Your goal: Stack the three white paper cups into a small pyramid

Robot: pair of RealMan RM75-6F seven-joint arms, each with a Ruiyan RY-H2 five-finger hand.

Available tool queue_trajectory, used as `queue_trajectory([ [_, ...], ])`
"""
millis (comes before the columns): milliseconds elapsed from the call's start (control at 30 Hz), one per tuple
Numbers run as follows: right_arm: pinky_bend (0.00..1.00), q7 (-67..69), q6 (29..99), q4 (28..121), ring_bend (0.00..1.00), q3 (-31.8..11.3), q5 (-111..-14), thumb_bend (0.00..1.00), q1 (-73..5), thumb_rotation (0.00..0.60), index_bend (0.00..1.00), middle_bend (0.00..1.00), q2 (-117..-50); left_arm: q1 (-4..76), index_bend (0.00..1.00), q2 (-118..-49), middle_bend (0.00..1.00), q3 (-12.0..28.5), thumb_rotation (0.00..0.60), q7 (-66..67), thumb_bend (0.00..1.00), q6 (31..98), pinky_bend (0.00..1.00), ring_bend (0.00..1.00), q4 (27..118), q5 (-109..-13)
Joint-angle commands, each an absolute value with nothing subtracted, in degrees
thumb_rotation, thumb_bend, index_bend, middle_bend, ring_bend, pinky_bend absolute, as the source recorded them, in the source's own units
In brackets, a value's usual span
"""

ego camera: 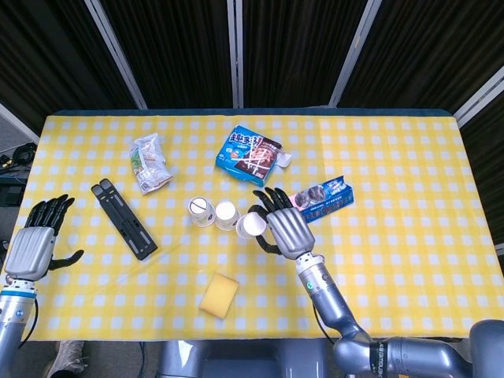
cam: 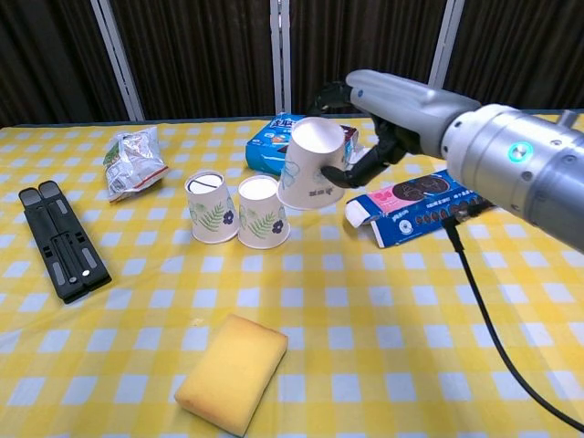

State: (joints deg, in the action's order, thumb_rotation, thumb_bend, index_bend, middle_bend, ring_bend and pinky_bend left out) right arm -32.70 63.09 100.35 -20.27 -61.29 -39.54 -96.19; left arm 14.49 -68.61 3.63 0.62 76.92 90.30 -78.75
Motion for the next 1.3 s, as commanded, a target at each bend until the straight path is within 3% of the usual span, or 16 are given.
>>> queue_trajectory([
  [33, 0.01, -34.64, 62.69, 98.32, 0.00, -22.13, -58.87, 0.34, -42.46, 0.600, 0.42, 0.09, -98.46, 14.65, 0.00, -68.48, 0.00, 3.81, 0.600, -0.10, 0.20, 76.25, 0.00, 0.00, 89.94, -78.55],
  [700, 0.01, -32.70, 57.91, 78.84, 0.00, -26.11, -54.23, 0.34, -56.39, 0.600, 0.42, 0.09, -110.78, 14.93, 0.00, -66.59, 0.00, 5.01, 0.600, -6.07, 0.20, 72.93, 0.00, 0.00, 88.10, -76.94],
  [1300, 0.00, -31.51, 57.02, 71.41, 0.00, -26.73, -52.70, 0.34, -60.03, 0.600, 0.42, 0.09, -112.05, 15.34, 0.00, -66.45, 0.00, 5.28, 0.600, -7.21, 0.20, 71.09, 0.00, 0.00, 87.30, -76.42],
])
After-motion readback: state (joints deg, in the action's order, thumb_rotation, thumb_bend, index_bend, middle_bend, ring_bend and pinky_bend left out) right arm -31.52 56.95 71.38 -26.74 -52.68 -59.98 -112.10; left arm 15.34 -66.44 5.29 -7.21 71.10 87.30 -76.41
